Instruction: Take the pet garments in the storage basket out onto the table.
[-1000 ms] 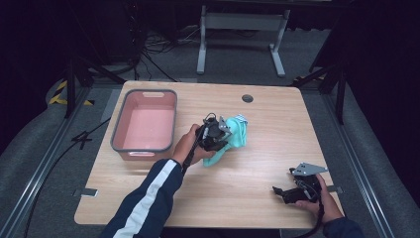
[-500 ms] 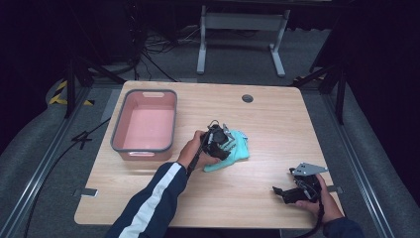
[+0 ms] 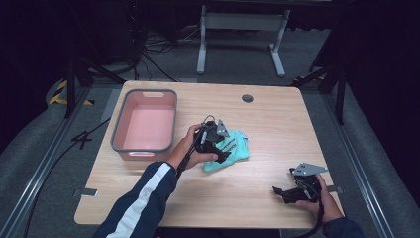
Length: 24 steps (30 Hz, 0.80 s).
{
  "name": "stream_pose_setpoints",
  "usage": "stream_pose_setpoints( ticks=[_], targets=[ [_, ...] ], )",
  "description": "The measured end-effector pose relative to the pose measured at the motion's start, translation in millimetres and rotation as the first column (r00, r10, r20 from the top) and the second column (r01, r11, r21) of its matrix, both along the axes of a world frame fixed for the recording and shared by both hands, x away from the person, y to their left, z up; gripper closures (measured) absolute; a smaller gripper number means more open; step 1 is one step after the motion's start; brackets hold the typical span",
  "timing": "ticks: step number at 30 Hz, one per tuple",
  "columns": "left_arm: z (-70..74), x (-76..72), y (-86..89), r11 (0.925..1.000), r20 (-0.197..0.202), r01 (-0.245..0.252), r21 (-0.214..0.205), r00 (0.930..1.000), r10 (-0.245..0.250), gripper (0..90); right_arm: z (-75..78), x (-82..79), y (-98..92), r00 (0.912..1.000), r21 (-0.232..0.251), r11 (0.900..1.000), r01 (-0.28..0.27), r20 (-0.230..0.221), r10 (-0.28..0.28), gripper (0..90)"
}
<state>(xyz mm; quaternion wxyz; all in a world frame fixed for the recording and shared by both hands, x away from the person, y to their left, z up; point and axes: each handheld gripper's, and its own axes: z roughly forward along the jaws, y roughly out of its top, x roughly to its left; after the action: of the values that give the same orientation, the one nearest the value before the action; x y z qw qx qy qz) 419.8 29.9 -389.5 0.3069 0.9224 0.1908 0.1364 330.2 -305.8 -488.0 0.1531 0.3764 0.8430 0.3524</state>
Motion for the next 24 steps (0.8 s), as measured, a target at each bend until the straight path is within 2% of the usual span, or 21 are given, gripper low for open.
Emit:
stream_pose_setpoints(
  ticks=[4,6,9,12,18,24],
  targets=[
    [7.5,-9.3,7.4,0.9999,0.023,0.012,0.008,0.9997,-0.012,21.2,0.0,0.0,0.0,1.0,0.0,1.0,0.0,0.0,0.0,0.6],
    [9.3,-14.4,9.7,0.999,0.057,0.021,0.04,0.9981,-0.023,23.3,0.0,0.0,0.0,1.0,0.0,1.0,0.0,0.0,0.0,0.6],
    [10.5,-21.3,14.4,0.9976,0.074,0.025,0.064,0.9968,-0.03,21.3,0.0,0.0,0.0,1.0,0.0,1.0,0.0,0.0,0.0,0.6],
    [11.3,-27.4,19.7,0.9966,0.083,0.03,0.077,0.9959,-0.036,19.8,0.0,0.0,0.0,1.0,0.0,1.0,0.0,0.0,0.0,0.6],
    [9.7,-35.9,28.3,0.9968,0.081,0.025,0.076,0.9962,-0.031,20.2,0.0,-0.1,0.0,1.0,0.0,1.0,0.001,0.0,-0.001,0.6],
    [7.9,-50.5,36.8,0.9931,0.088,0.062,0.099,0.9937,-0.071,20.1,0.0,-0.2,0.0,1.0,0.0,1.0,0.001,0.0,-0.001,0.6]
  ],
)
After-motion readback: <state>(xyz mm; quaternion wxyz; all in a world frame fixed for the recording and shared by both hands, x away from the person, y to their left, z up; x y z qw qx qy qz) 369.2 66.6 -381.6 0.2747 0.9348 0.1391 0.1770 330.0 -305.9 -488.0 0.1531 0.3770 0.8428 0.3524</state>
